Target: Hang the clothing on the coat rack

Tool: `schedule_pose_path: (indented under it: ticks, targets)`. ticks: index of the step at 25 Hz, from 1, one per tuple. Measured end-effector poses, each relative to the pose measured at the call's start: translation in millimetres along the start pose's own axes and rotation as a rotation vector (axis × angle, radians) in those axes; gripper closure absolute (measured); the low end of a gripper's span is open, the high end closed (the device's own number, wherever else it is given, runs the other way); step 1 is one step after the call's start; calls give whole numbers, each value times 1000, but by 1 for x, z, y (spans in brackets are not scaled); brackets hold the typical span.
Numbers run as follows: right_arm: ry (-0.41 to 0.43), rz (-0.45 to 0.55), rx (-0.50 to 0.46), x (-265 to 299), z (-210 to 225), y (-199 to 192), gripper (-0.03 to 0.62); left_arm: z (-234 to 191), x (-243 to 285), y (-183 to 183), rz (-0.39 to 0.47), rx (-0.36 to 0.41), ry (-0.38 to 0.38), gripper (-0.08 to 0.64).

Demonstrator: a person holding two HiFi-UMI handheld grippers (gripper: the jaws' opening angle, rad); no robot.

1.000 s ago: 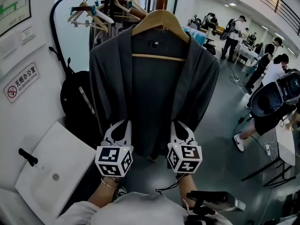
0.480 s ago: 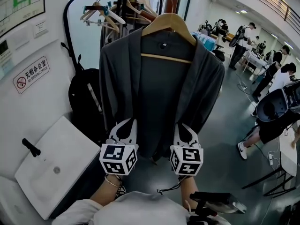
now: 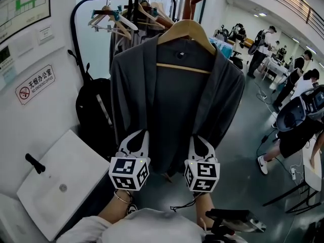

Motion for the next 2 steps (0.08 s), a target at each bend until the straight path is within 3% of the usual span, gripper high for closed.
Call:
schedule_pose_path:
  ticks: [2]
  targets:
    - [-2,-3,2,0,-1,-1,569,-2,0,0,-3,-1,0,552]
Point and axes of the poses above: the fingertips, and each gripper's own axes: x forward along the fingers, z to its right, y out of its top, the point moved 6 cm from there along -x, backward along the fingers, and after that the axes turned 5 degrees about -x, right-handed, at the moved point
